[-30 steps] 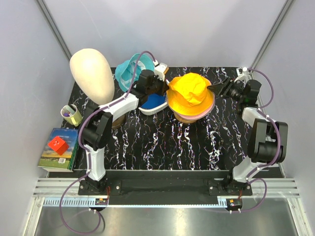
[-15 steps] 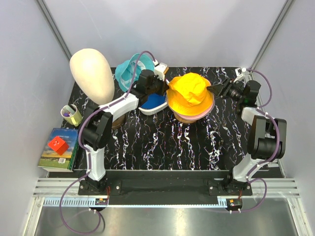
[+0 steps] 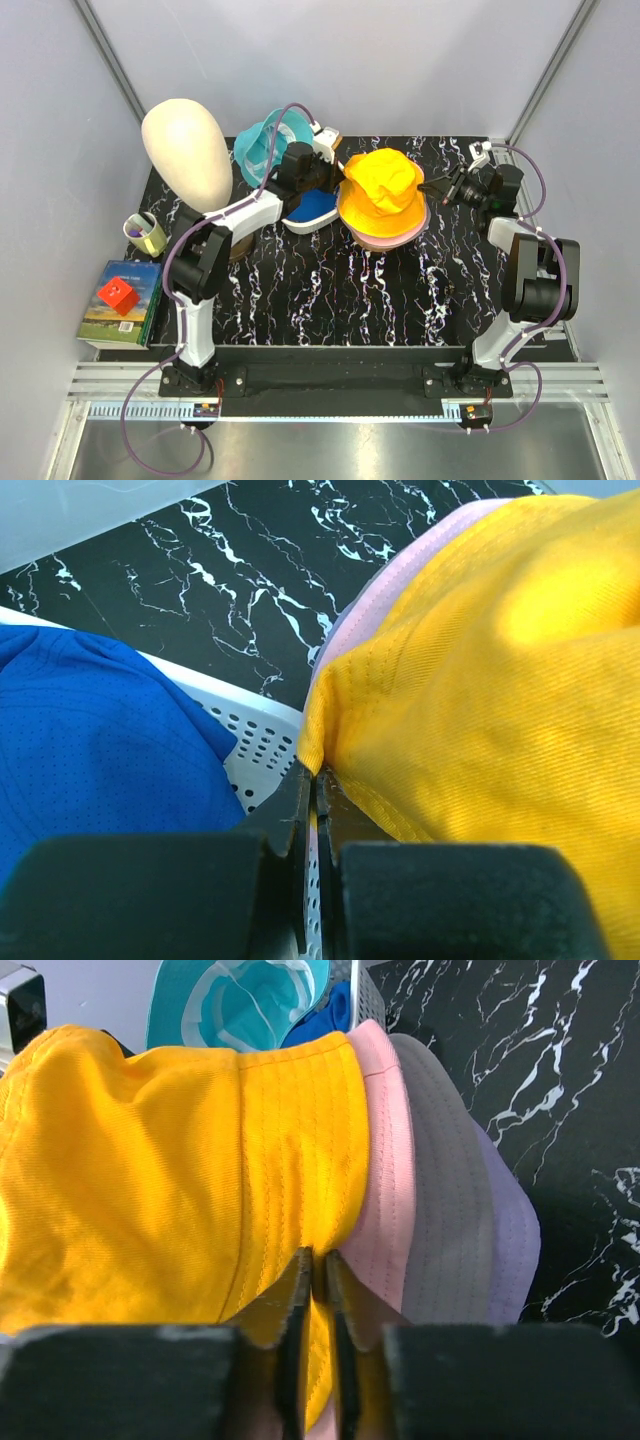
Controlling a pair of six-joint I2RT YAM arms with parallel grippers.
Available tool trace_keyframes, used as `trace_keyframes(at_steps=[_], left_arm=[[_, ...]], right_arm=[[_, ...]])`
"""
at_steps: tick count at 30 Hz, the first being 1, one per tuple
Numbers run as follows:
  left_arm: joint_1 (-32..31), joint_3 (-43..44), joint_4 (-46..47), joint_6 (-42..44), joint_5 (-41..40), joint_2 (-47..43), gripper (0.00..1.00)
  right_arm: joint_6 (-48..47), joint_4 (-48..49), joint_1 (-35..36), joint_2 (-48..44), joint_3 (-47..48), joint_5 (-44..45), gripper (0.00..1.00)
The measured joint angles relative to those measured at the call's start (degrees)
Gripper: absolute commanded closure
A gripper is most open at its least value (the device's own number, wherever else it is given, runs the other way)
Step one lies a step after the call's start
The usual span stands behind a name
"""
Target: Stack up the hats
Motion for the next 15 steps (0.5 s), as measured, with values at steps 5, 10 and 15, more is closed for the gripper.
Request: trace_keyframes(at_steps=[5, 10, 15], left_arm=[[-0.02, 0.0, 0.87, -1.49, 0.46, 0.44, 0.65], [0.11, -4.39, 3.61, -4.94, -0.37, -2.36, 0.26], [0.59, -12.28, 4.31, -10.6, -2.12, -11.13, 0.21]], right_arm=[[-0.74, -2.23, 0.22, -0.26, -0.13, 1.4, 1.0], [-3.5, -7.15, 0.63, -3.08, -2.01, 6.32, 1.0], [-6.1, -11.21, 0.81, -6.47, -3.91, 10.36, 1.0]])
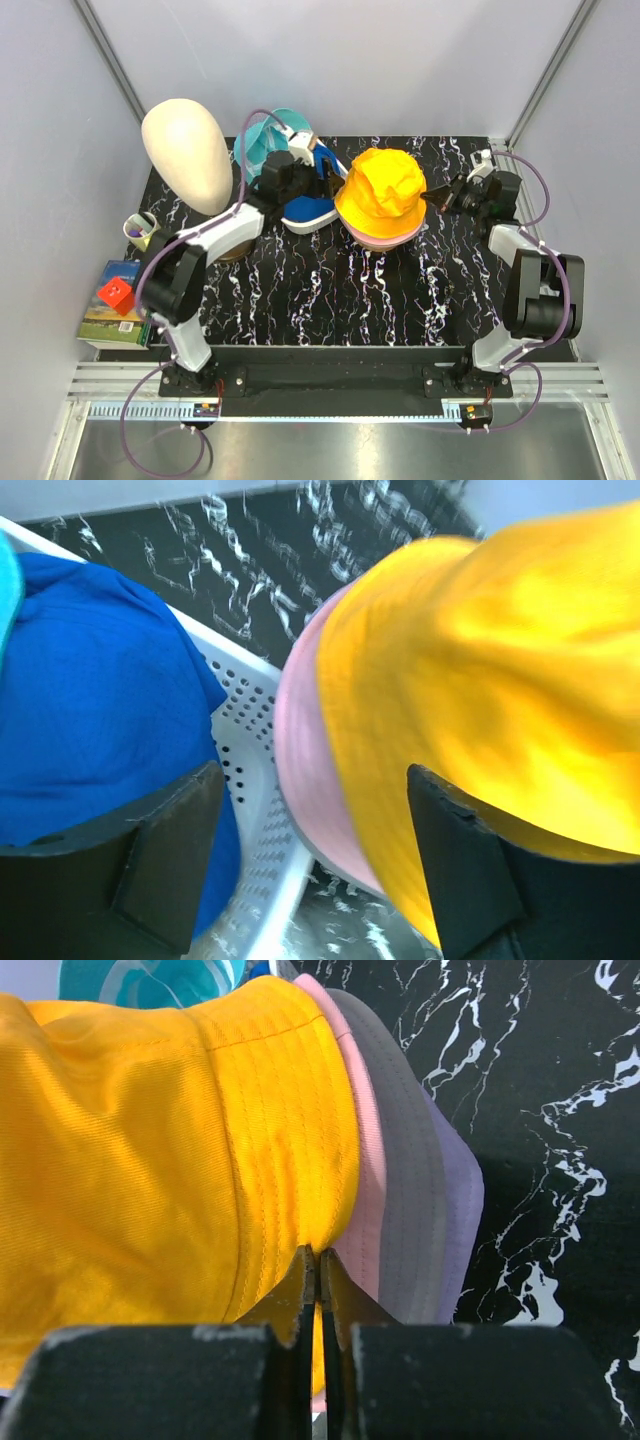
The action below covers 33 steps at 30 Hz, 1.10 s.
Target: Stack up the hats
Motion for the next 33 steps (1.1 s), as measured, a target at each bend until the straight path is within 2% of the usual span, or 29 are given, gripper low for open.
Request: trace_keyframes(at_steps=[7, 17, 24, 27, 28, 30, 31, 33], left_arm=[[-0.94, -10.38, 6.1, -10.38, -2.43, -11.82, 0.21], [-2.89, -17.22, 17.07, -23.63, 2.82, -9.2, 0.24], [-3.96, -17.59, 18.51, -26.64, 3.15, -8.11, 0.24], [-4.81, -17.81, 18.67, -26.91, 2.6, -8.11, 0.42], [-5.01, -17.99, 18.73, -27.08, 2.54, -8.11, 0.55], [-5.2, -18.23, 18.84, -27.69, 2.36, -8.09, 0.66], [-5.27, -18.29, 18.99, -27.74, 2.19, -8.0, 0.75], [-5.27, -18.29, 19.12, -28.24, 1.75, -7.72, 0.77]], right_arm=[[-1.27, -1.64, 0.11, -0.46, -0.02, 1.81, 1.0], [-1.86, -2.1, 0.37, -0.94, -0.5, 2.01, 1.0], [-2.23, -2.1, 0.39, -1.09, -0.72, 2.16, 1.0], [-2.36, -2.1, 0.48, -1.16, -0.76, 2.4, 1.0], [-2.36, -2.1, 0.5, -1.2, -0.81, 2.47, 1.0], [-2.38, -2.1, 0.55, -1.36, -0.94, 2.8, 1.0], [-2.43, -2.12, 0.57, -1.44, -1.05, 2.95, 1.0], [-2.64, -2.32, 0.63, -1.66, -1.16, 3.1, 1.0]])
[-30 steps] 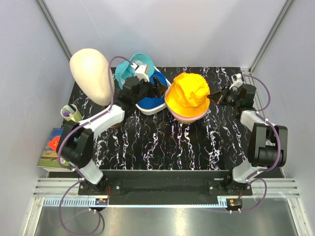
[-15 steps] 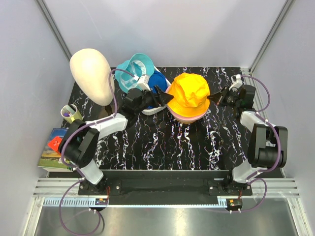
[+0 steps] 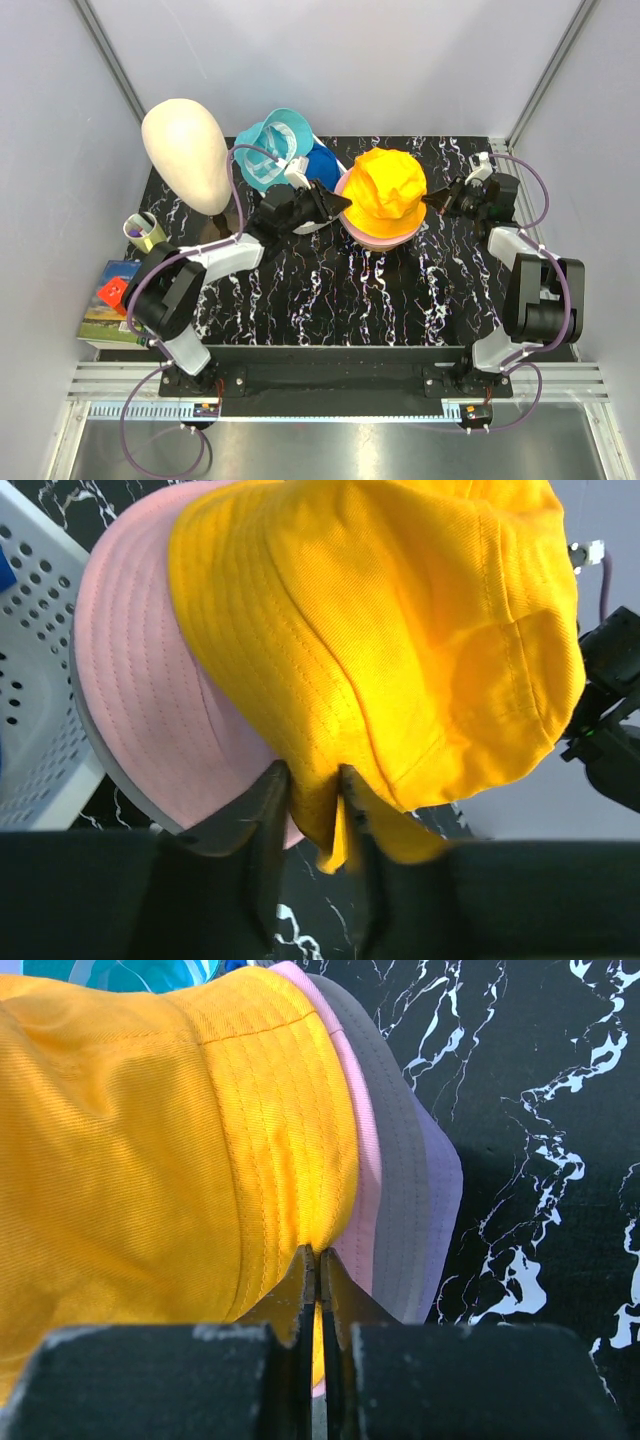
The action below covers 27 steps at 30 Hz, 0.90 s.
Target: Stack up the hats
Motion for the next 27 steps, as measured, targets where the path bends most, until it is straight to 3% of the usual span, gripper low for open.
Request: trace_keyframes(at_steps=[1, 5, 21, 24, 27], left_arm=[[-0.02, 0.0, 0.28, -0.11, -0.17, 0.17, 0.85], [-0.13, -0.02, 0.66, -0.04, -1.16, 0.59, 0.95], [-1.97, 5.07, -6.54, 7.69, -9.22, 6.34, 0.96], [-2.19, 6.34, -7.37, 8.48, -10.45, 7.56, 0.92], [-2.45, 8.04, -8.5, 9.6, -11.52, 8.94, 0.72]], right_arm=[[-0.11, -0.17, 0.02, -0.13, 0.0, 0.17, 1.0], [-0.22, -0.63, 0.07, -0.9, -0.33, 0.35, 1.0], [-1.14, -8.04, 0.59, -4.33, -0.39, 8.33, 1.0], [-1.14, -9.2, 0.9, -4.59, -0.39, 10.45, 1.0], [-1.09, -9.9, 1.16, -4.72, -0.39, 12.35, 1.0]])
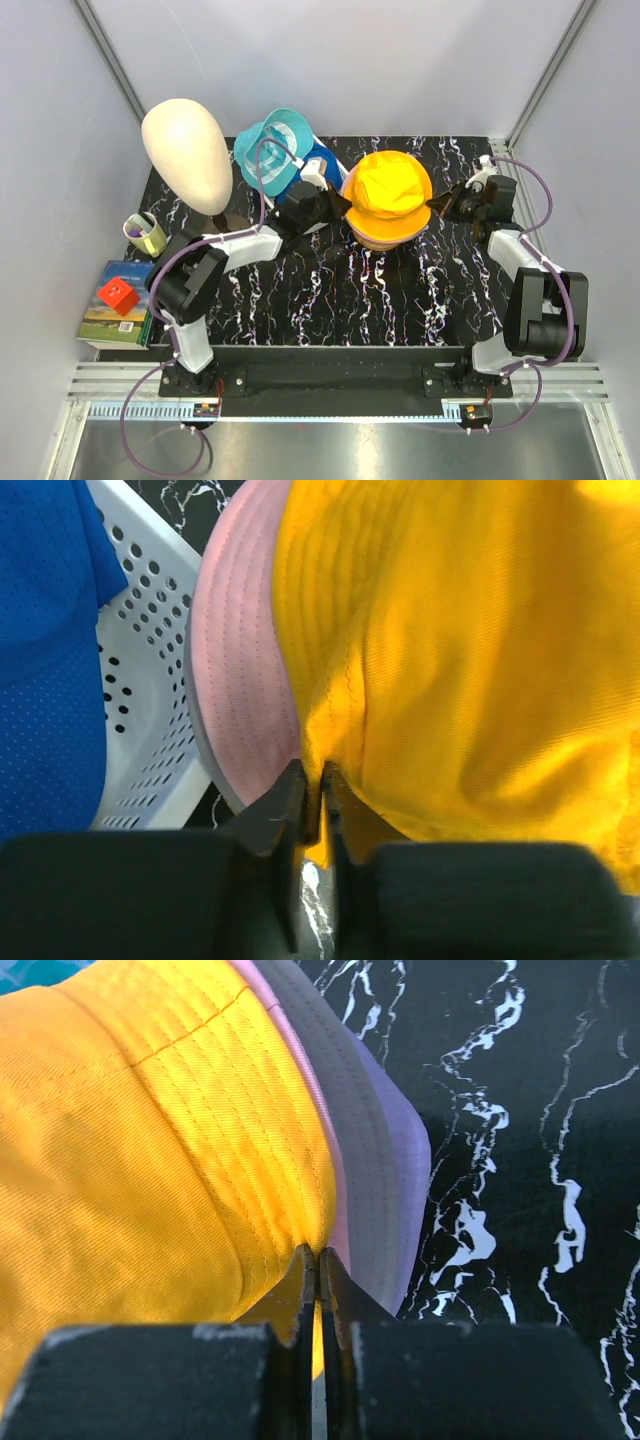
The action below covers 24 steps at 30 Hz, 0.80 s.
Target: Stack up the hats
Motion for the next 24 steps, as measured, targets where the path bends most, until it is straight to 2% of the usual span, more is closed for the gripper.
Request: trace_keyframes(at_steps=[1, 4, 6, 11, 16, 24], left_arm=[[-0.11, 0.44, -0.52, 0.52, -0.37, 0.24, 0.57], [-0.37, 0.66, -3.3, 2.51, -2.25, 0.24, 0.37], [-0.55, 0.61, -6.51, 3.69, -3.93, 0.2, 0.34], [-0.68, -0.63, -10.54, 5.7, -7.19, -4.44, 0.34], [-0.7, -0.98, -10.1, 7.23, -9.05, -8.92, 0.31], [0.17, 6.71, -7.69, 8.0, -8.22, -3.5, 0.29]], right_arm=[[0.0, -0.17, 0.04, -0.13, 0.0, 0.52, 1.0], [-0.07, -0.98, 0.04, -0.46, 0.0, 2.54, 1.0], [-0.13, -1.75, 0.02, -0.46, 0.0, 3.85, 1.0], [-0.31, -2.86, -0.02, -0.48, 0.0, 5.42, 1.0], [-0.52, -2.93, -0.02, -0.48, 0.0, 5.79, 1.0], [-1.07, -2.84, -0.04, -0.5, 0.04, 5.46, 1.0]])
